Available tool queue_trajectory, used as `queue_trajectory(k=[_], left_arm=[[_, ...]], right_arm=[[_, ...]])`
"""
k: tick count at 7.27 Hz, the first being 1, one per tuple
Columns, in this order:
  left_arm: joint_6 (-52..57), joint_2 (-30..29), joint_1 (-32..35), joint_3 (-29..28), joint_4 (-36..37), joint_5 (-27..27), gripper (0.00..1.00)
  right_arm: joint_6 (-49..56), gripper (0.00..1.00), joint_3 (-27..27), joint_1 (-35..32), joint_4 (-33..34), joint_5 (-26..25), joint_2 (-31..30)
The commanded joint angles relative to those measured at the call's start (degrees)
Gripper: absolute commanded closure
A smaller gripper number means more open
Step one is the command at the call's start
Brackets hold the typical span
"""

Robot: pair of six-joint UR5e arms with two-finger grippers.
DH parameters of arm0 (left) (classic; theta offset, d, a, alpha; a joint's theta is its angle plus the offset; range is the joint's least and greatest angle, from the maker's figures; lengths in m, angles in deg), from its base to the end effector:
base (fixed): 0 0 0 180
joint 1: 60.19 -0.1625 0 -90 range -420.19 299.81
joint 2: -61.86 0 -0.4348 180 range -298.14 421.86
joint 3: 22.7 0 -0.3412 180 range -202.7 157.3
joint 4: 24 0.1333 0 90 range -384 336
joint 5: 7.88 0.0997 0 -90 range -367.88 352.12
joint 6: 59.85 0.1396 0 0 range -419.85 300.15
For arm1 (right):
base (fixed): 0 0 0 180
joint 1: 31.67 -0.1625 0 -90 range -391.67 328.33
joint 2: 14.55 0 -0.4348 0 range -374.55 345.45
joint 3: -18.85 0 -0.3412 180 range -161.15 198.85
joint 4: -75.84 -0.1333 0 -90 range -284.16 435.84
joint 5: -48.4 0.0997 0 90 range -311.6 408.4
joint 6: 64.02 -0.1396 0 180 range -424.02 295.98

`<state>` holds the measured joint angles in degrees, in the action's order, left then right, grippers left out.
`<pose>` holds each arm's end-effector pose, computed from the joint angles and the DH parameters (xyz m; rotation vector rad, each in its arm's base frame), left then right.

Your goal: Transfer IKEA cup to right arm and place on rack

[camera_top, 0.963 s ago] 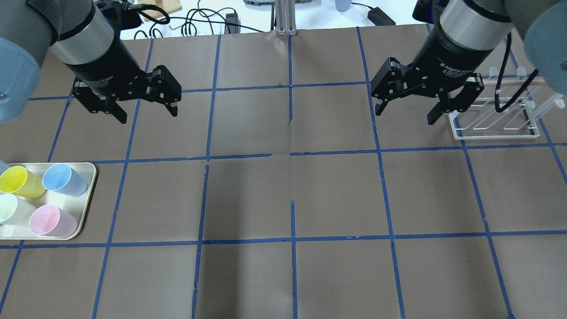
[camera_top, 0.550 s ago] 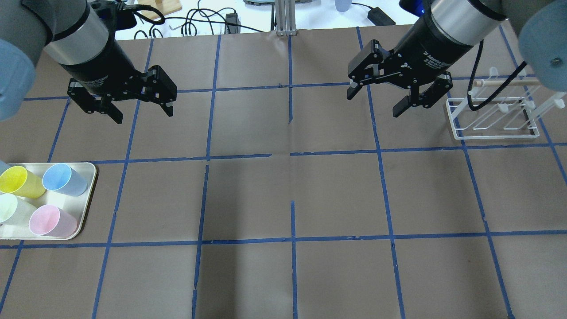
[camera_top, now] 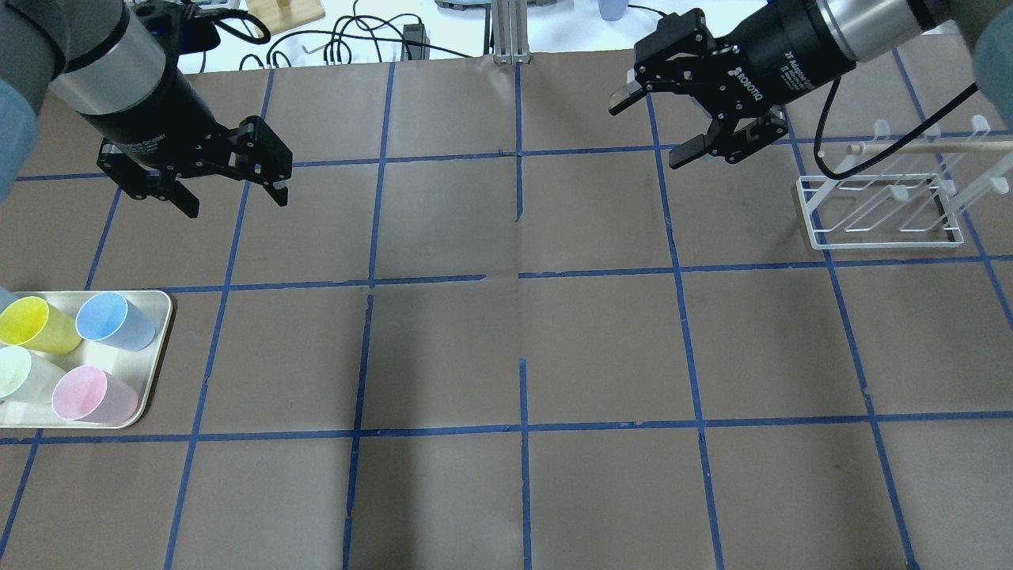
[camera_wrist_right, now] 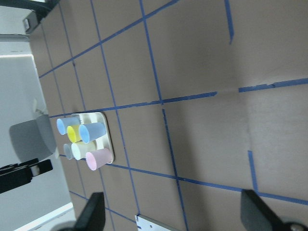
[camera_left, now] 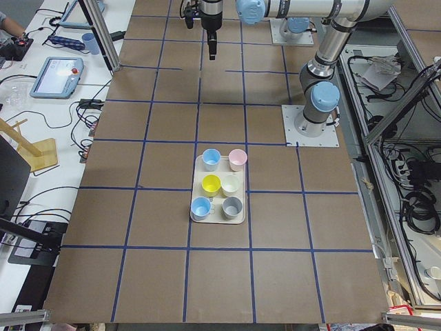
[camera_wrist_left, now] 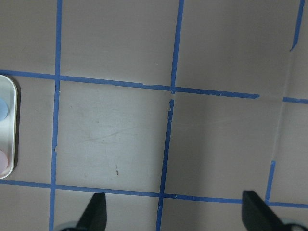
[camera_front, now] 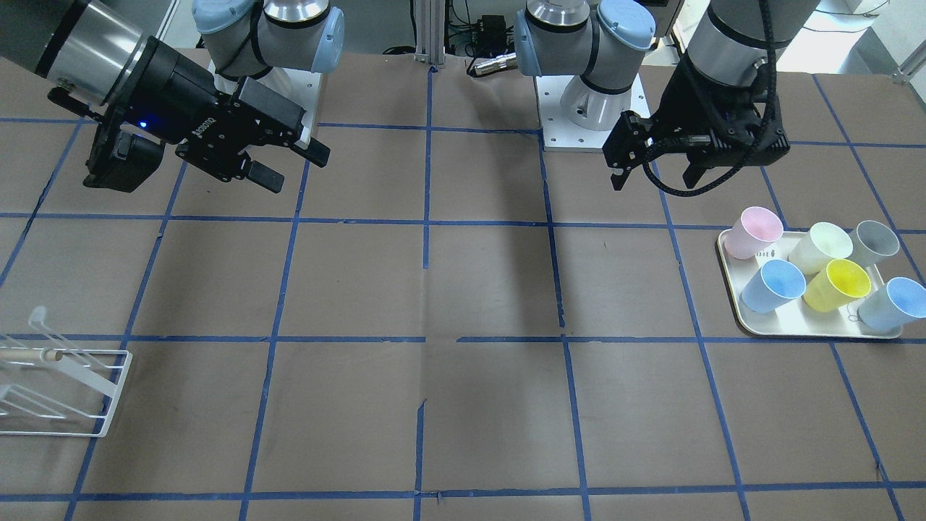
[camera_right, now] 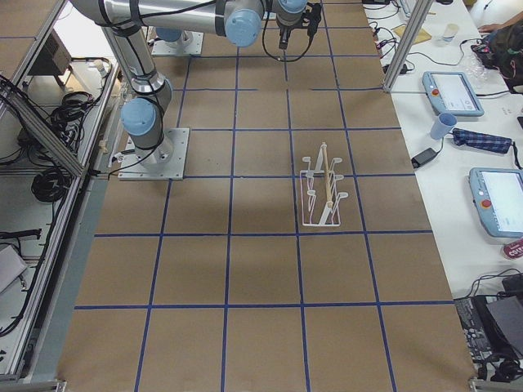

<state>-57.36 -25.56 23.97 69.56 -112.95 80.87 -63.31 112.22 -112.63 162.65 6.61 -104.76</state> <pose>-0.0924 -0.4363 0.4616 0.0908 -3.1200 0.0397 0.1672 -0.4599 0.4750 0.2234 2.2841 0.0396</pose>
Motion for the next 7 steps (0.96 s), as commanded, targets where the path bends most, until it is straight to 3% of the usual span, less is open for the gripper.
queue_trajectory(k=[1, 4, 7], left_arm=[[10.21, -0.82, -8.18, 0.73, 2.38, -0.06, 0.0], [26.01, -1.35, -20.13, 4.58, 5.52, 0.02, 0.0], [33.35, -7.04, -27.46, 10.11, 18.84, 0.11, 0.0]], right_arm=[[4.45, 0.0, 3.47, 0.63, 0.29, 9.24, 0.04], [8.07, 0.0, 7.08, 0.37, 0.38, 24.0, 0.91], [8.07, 0.0, 7.35, -0.42, 0.37, 29.13, 3.45]])
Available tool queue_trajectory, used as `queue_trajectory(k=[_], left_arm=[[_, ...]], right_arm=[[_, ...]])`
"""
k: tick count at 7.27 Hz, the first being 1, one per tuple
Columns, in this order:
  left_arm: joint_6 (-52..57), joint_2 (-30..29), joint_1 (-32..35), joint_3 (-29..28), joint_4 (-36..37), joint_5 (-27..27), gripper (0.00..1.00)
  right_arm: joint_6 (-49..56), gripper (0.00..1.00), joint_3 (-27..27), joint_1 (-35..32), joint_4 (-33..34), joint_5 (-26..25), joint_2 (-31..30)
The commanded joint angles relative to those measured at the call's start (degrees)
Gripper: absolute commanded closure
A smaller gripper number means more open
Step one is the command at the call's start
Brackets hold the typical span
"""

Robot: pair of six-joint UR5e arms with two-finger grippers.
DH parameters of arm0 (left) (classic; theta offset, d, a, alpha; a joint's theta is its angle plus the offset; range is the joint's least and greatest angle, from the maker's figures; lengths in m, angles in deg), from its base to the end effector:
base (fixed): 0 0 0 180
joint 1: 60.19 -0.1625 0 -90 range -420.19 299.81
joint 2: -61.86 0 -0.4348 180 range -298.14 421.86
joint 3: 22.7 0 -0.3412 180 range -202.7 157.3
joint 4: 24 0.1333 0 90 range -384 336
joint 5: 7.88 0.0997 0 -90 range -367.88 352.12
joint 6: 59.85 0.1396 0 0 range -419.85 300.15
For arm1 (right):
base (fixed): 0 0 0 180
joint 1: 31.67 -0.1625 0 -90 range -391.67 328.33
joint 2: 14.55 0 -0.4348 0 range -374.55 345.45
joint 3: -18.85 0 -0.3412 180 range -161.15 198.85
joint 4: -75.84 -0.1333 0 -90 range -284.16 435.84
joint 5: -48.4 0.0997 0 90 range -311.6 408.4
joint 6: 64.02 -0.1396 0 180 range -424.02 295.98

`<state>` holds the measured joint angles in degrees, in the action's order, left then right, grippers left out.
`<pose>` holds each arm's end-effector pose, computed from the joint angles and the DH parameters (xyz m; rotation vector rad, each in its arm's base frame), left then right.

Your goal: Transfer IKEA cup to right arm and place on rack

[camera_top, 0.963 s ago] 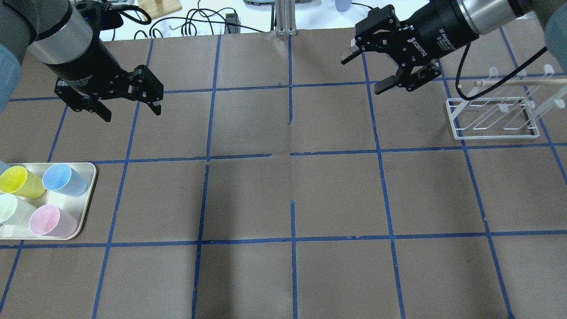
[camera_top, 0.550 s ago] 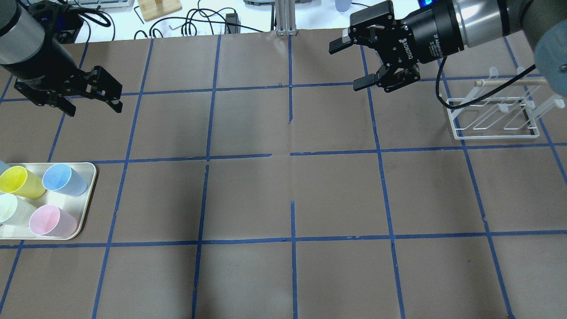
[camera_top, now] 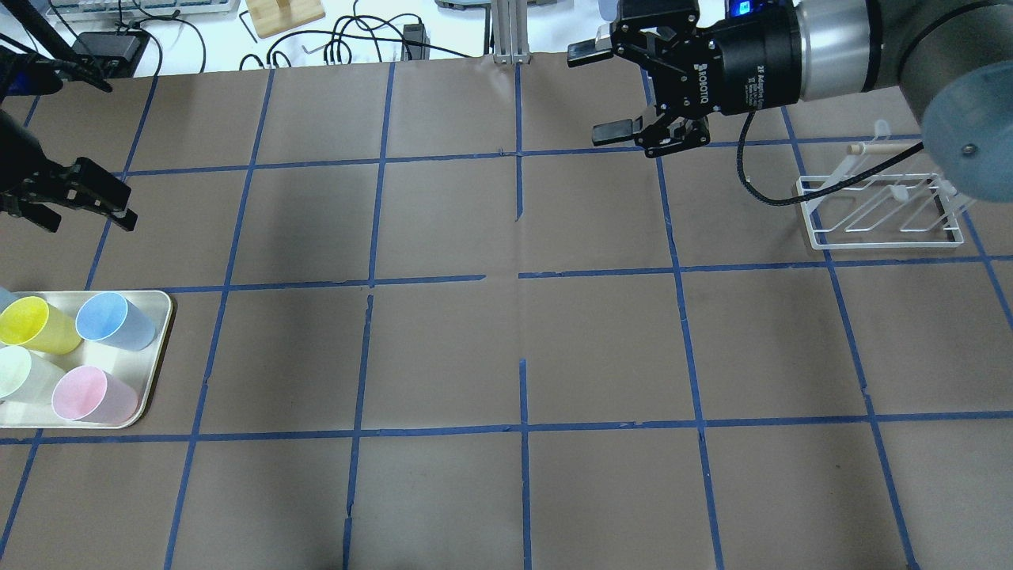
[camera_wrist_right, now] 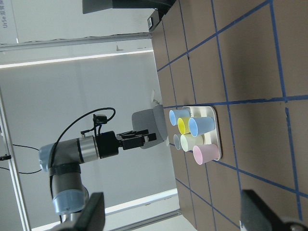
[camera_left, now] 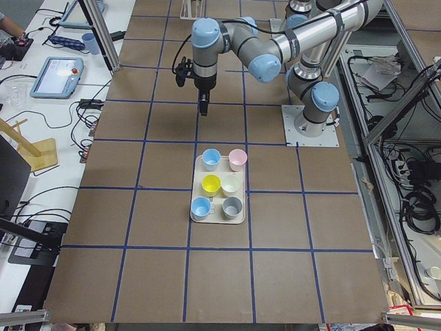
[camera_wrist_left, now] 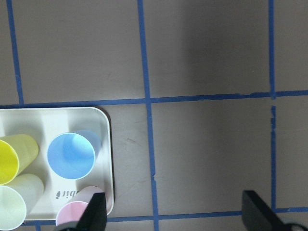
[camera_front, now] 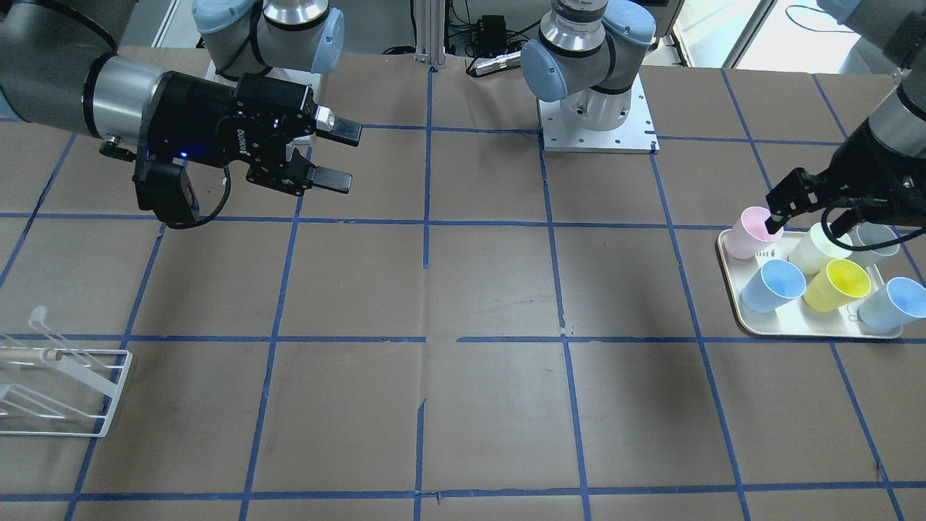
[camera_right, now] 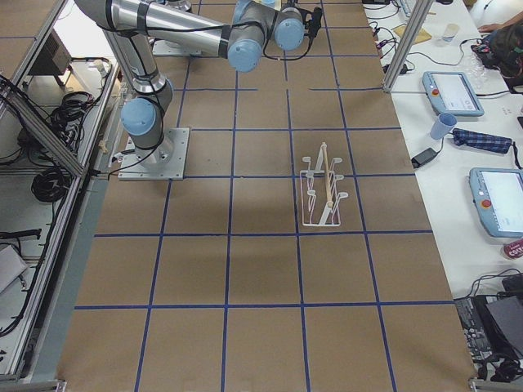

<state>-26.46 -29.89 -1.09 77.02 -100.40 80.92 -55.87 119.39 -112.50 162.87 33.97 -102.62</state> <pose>0.1155 -0.4582 0.3935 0.0688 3.1381 -0.0669 0.1958 -0.4719 0.4633 0.2056 1.8018 0.0312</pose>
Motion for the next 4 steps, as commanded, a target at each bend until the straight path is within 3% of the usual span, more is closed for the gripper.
queue_trajectory(k=[1, 2, 4], left_arm=[[4.99, -4.56, -3.71, 5.73, 11.05, 0.07, 0.0], [7.8, -5.89, -6.07, 7.41, 13.97, -0.02, 0.0], [10.37, -9.66, -8.11, 7.95, 18.27, -0.2, 0.0]], right_arm=[[0.47, 0.0, 0.27, -2.99, 0.24, 1.77, 1.59], [0.03, 0.0, 0.1, -6.67, 0.85, 2.29, 1.68], [-0.33, 0.0, 0.36, -7.68, 2.44, 3.08, 2.03]])
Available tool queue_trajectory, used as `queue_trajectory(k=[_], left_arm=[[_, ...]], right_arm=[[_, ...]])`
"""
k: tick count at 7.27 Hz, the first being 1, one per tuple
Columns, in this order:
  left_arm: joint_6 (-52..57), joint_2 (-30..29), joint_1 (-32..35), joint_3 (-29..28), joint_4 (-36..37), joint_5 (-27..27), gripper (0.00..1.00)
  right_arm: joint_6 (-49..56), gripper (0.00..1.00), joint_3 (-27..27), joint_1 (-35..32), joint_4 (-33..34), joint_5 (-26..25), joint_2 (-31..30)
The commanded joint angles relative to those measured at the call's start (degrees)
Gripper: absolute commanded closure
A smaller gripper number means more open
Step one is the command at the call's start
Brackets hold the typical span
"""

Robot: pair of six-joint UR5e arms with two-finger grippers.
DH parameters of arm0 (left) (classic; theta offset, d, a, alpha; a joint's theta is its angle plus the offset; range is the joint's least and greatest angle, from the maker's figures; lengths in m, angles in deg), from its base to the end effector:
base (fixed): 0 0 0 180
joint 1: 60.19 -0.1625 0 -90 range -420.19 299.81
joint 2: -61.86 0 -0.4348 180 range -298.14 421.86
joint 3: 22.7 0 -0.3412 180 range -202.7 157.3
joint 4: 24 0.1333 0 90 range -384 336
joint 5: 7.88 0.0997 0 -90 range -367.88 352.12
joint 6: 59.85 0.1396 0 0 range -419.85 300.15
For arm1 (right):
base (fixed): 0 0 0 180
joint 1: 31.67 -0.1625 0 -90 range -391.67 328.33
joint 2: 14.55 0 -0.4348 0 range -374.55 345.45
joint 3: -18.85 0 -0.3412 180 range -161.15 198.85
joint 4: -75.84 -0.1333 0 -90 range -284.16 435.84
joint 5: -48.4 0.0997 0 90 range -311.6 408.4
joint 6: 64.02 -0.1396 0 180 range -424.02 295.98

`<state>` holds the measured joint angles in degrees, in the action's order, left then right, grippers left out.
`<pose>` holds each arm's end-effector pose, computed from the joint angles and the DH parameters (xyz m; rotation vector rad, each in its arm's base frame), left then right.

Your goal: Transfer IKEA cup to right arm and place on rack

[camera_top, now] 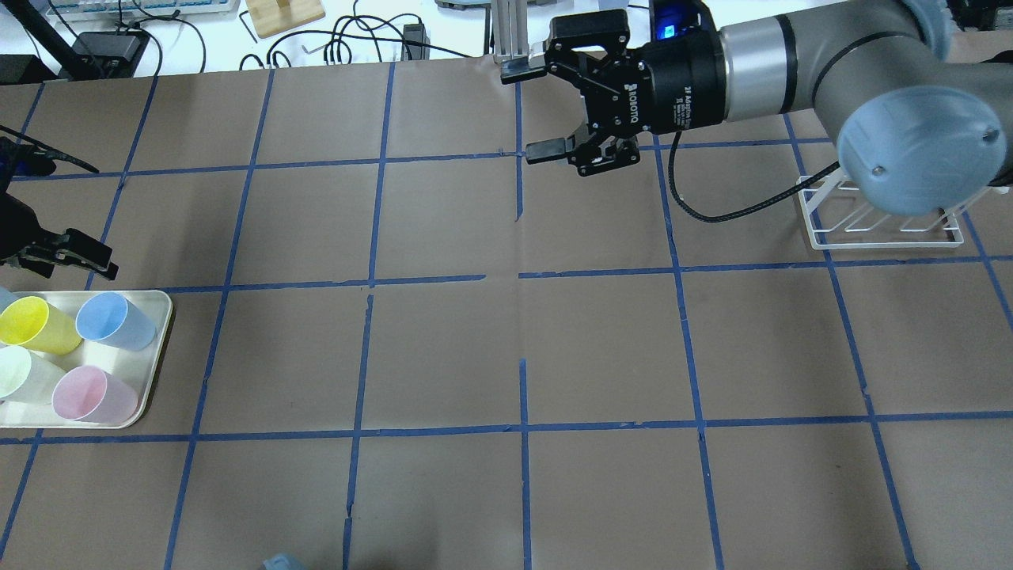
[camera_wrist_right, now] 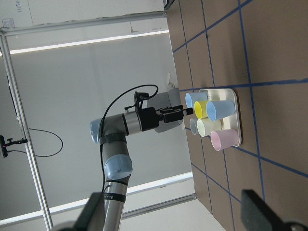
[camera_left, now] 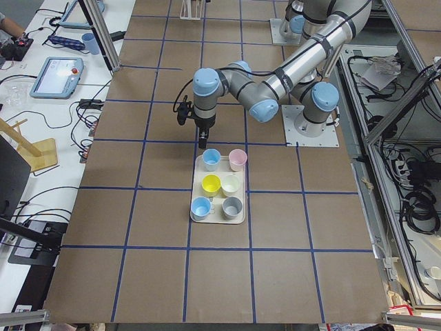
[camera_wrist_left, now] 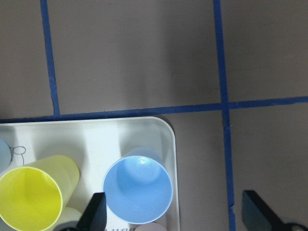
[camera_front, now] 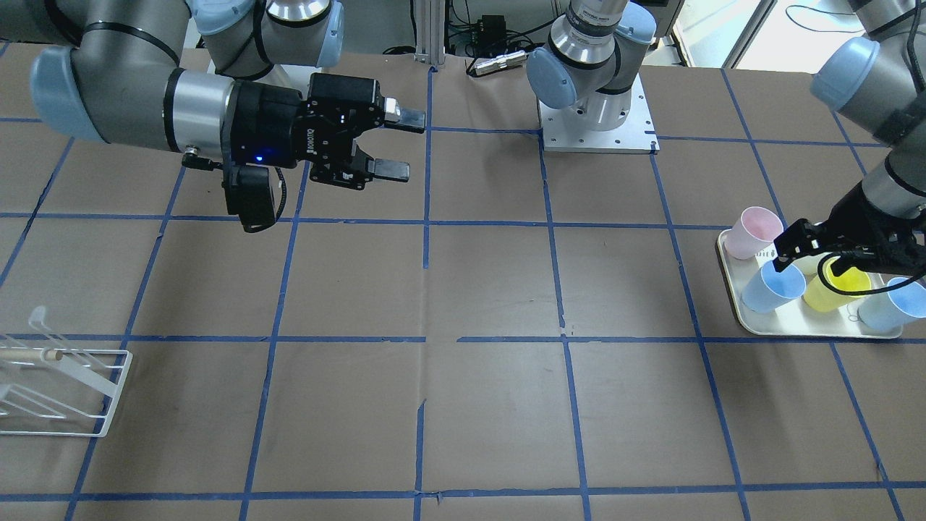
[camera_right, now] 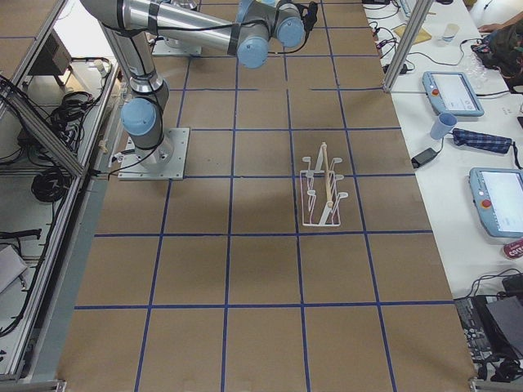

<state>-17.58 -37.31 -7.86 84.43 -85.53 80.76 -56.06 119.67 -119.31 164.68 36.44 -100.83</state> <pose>0.1853 -0.4635 0.3049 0.1265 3.1321 -0.0694 0.2512 -0.4574 0.4559 0.1106 1.7696 0.1135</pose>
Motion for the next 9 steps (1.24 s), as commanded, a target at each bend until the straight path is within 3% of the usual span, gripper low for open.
queue_trajectory(k=[1, 2, 3, 4, 5, 7, 9], left_arm=[[1.67, -3.74, -3.35, 0.02, 3.87, -0.04, 0.0], [1.67, -5.23, -4.68, -0.24, 3.96, -0.21, 0.0], [1.24, -6.29, -4.69, 0.1, 4.05, -0.48, 0.07], [1.32, -6.82, -4.69, -0.07, 3.96, -0.13, 0.07], [1.32, -7.26, -4.69, -0.24, 3.96, -0.04, 0.1], [1.41, -7.44, -4.69, 0.46, 3.61, -0.21, 0.3], [1.41, -7.97, -4.78, 0.46, 3.61, -0.04, 0.36]], right_arm=[[-0.05, 0.0, 0.16, -0.43, 0.37, 5.84, 0.5], [1.0, 0.0, 1.82, -0.25, 0.46, 8.59, 0.68], [1.27, 0.0, 4.88, -0.07, 2.98, 9.66, 0.85], [-0.21, 0.0, 6.13, -0.16, 7.18, 12.37, 0.85], [-2.75, 0.0, 6.14, -0.16, 7.57, 12.22, 0.68], [-3.74, 0.0, 6.32, -0.25, 7.66, 12.31, 0.76], [-3.65, 0.0, 6.4, -0.34, 7.66, 12.39, 0.76]])
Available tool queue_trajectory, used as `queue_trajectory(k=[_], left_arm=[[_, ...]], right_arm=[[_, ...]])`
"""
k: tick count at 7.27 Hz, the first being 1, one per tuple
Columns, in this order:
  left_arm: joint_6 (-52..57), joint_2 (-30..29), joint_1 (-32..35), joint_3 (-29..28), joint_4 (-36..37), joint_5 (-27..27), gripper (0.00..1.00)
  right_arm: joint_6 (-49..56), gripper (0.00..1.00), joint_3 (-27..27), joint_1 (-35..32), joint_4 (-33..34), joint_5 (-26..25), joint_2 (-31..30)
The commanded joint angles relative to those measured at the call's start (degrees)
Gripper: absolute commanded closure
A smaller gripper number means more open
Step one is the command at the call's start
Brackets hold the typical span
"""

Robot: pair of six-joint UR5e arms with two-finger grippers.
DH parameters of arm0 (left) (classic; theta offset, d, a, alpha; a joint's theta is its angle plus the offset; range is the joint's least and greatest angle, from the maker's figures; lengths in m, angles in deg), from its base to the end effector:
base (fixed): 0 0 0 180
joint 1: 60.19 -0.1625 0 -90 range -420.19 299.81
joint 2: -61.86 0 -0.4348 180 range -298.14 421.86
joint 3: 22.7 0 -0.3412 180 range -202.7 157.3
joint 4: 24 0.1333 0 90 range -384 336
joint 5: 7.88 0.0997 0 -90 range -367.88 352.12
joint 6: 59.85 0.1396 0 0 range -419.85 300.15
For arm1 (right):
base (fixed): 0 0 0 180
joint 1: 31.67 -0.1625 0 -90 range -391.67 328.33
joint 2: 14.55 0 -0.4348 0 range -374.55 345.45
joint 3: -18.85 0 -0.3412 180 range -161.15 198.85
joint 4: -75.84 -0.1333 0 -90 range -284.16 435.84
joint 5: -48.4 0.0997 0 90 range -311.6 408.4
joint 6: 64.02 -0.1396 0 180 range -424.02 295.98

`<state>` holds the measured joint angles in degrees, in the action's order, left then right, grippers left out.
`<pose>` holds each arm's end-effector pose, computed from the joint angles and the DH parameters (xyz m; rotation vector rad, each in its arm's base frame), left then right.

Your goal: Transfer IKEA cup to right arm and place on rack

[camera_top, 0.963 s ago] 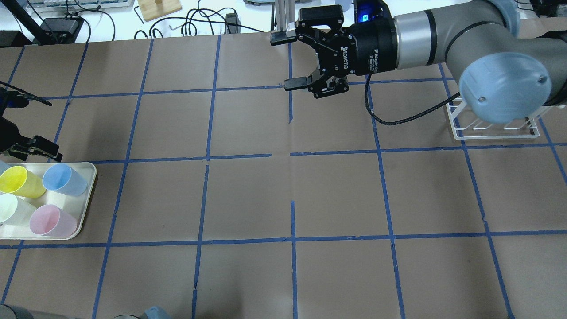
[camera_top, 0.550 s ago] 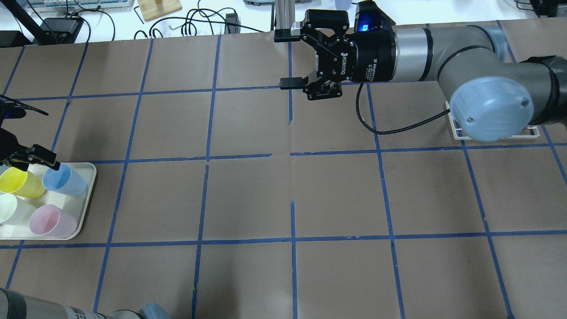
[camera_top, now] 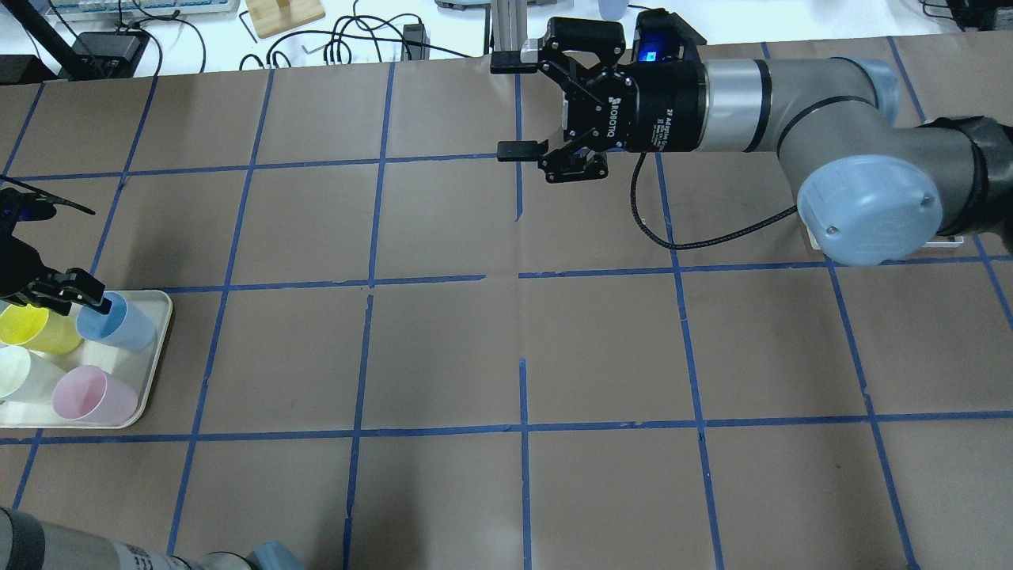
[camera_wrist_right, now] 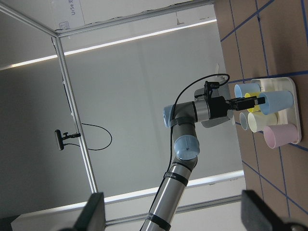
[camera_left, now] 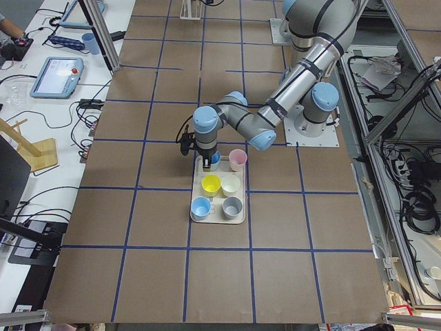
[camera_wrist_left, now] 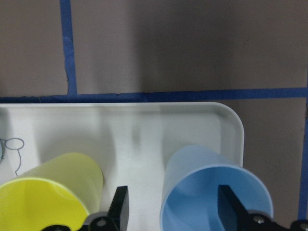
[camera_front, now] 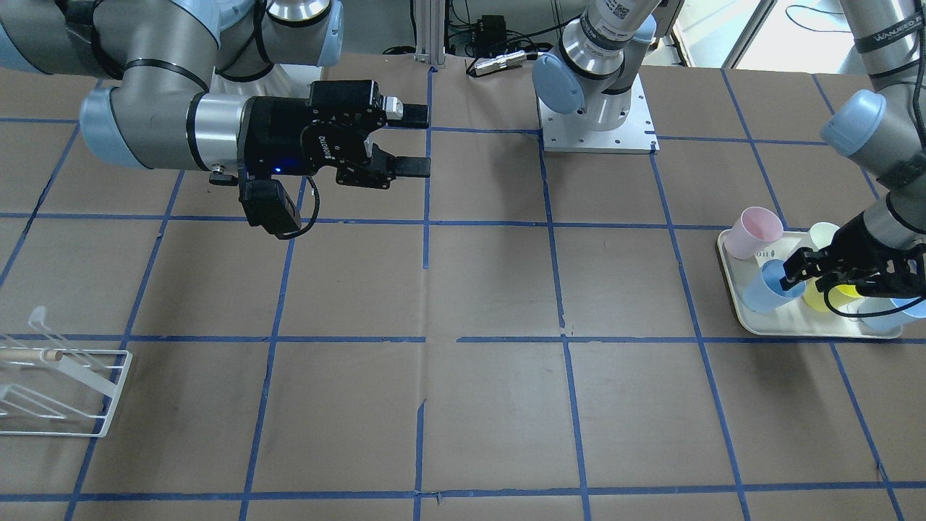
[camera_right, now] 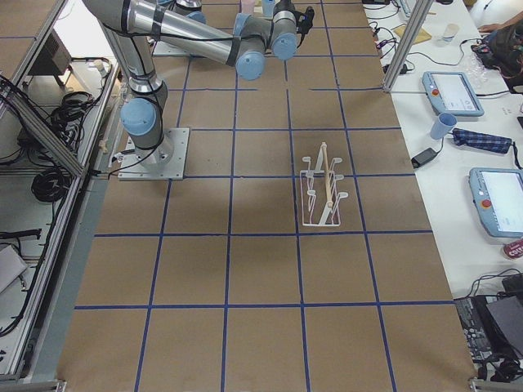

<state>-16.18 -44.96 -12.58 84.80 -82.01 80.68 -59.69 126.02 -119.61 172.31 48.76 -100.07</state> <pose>0.2371 -0.4627 0.2428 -0.0338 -3.0952 -0.0195 0.2566 -0.4571 0.4448 0.1773 1.5559 0.1194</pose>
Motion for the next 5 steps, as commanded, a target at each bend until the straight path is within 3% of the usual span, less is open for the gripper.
queue_trajectory(k=[1, 2, 3, 5], left_arm=[[0.01, -0.67, -0.06, 0.08, 0.0, 0.04, 0.51], [0.01, -1.02, -0.06, 0.0, 0.17, 0.04, 0.67], [0.27, -0.68, -0.23, -0.18, -0.17, -0.05, 0.97], [1.06, -0.94, -0.59, -0.53, -0.61, -0.66, 1.0]], right_arm=[[-0.11, 0.0, 0.14, -0.04, -0.05, 0.16, 0.0], [-0.11, 0.0, 0.06, -0.04, 0.04, 0.16, 0.09], [-0.11, 0.0, 0.05, -0.04, 0.04, 0.16, 0.09], [-0.11, 0.0, 0.05, 0.14, 0.04, 0.16, 0.09]])
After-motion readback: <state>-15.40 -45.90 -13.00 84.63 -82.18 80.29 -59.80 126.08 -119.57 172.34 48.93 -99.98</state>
